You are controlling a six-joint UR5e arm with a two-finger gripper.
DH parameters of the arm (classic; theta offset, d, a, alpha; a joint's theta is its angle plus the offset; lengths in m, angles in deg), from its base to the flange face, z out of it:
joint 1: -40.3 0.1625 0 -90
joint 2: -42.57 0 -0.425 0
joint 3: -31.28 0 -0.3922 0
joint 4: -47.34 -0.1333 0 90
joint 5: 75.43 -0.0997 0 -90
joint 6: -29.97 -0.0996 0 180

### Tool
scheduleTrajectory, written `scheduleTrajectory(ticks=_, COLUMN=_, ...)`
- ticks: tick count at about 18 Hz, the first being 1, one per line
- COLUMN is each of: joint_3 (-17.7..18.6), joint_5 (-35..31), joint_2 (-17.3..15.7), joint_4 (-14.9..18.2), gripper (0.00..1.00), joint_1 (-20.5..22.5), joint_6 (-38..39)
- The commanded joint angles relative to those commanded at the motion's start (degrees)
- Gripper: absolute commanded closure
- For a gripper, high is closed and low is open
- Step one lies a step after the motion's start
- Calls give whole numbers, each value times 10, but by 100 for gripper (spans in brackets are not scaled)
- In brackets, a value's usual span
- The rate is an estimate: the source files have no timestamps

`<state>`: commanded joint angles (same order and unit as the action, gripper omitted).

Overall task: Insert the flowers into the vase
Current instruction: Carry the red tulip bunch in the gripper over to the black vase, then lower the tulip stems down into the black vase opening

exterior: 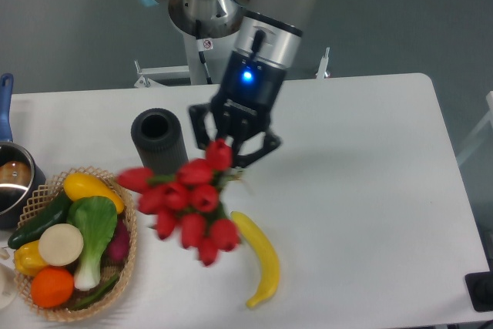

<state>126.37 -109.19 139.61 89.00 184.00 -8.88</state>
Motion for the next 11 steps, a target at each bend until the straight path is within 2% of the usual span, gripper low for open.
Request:
scheduleTrajectory(ticks=1, joint_3=3, joint_5=11, joint_2=-4, joint_4=0, gripper=100, joint_1=0, joint_6=1)
scheduleTrajectory(ticks=4, joint_3=40, joint_5=115, joint_2=-21, joint_4=-3, gripper=100, joint_1=3, joint_6=-3)
scheduleTrajectory(ticks=11, joint_3=120, joint_5=187, joint_2=-86, joint_4=-6, gripper=100, joint_1=40, joint_6=-16)
